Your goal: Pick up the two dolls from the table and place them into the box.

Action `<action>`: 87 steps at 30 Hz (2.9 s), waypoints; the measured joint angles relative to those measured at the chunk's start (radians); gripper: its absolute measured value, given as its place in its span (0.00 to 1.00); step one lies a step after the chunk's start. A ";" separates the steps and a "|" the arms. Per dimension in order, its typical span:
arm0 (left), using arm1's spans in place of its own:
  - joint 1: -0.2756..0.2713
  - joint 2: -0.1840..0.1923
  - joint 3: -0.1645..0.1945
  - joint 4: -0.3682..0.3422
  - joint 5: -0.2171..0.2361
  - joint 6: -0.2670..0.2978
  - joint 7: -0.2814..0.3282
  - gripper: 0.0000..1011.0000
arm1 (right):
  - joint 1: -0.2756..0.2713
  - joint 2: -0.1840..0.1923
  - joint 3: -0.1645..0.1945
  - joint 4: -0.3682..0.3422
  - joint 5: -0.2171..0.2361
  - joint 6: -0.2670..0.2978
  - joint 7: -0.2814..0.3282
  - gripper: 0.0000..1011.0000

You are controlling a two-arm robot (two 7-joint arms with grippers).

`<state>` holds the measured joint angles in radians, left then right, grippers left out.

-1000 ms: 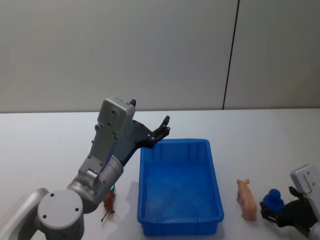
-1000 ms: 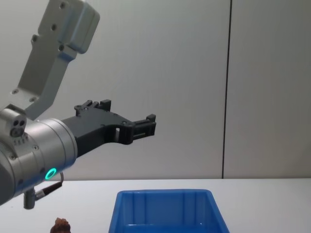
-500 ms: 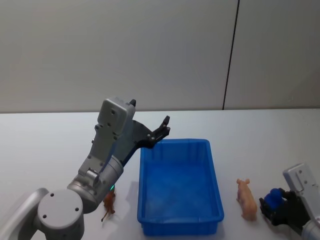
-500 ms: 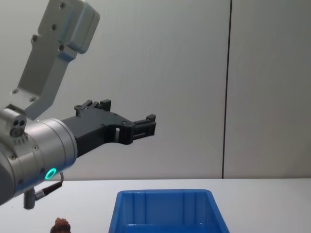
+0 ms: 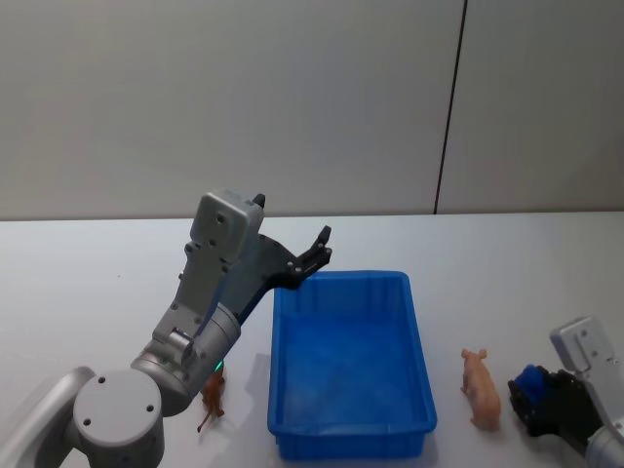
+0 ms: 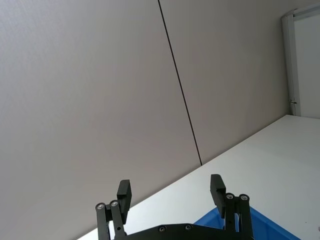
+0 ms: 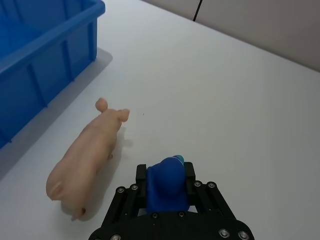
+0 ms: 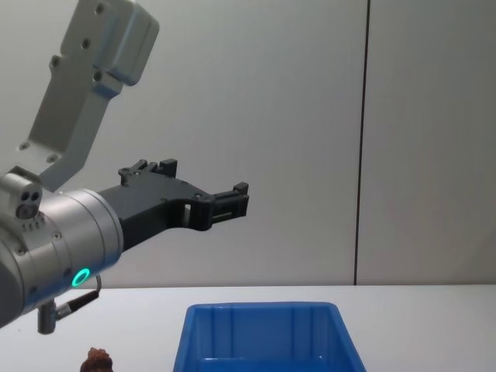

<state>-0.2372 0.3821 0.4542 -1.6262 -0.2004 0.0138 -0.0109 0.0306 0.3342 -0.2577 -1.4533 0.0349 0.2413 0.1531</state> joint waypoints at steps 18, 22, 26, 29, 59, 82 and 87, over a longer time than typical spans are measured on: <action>0.000 0.000 0.000 0.000 0.000 0.000 0.000 0.99 | 0.010 0.001 0.021 -0.050 0.021 -0.138 -0.039 0.30; 0.000 0.000 0.000 0.000 0.000 0.000 0.000 0.99 | 0.021 -0.004 0.025 -0.064 0.032 -0.172 -0.040 0.28; 0.000 0.000 0.000 0.000 0.000 0.000 0.000 0.99 | 0.038 -0.014 0.027 -0.078 0.049 -0.205 -0.033 0.26; 0.000 0.000 0.000 0.000 0.000 0.000 0.000 0.99 | 0.059 -0.027 0.026 -0.092 0.072 -0.231 -0.013 0.24; 0.000 0.000 0.000 0.000 0.000 0.000 0.000 0.99 | 0.233 -0.140 -0.035 -0.115 0.170 -0.052 0.280 0.15; 0.000 0.000 0.000 0.000 0.000 0.000 0.000 0.99 | 0.269 -0.135 -0.086 -0.043 -0.010 0.110 0.389 0.28; 0.000 0.000 0.000 0.000 0.000 0.000 0.000 0.99 | 0.271 -0.133 -0.094 -0.027 -0.039 0.123 0.401 0.42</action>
<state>-0.2372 0.3821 0.4542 -1.6262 -0.2004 0.0138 -0.0109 0.3019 0.2012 -0.3515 -1.4804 -0.0038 0.3644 0.5537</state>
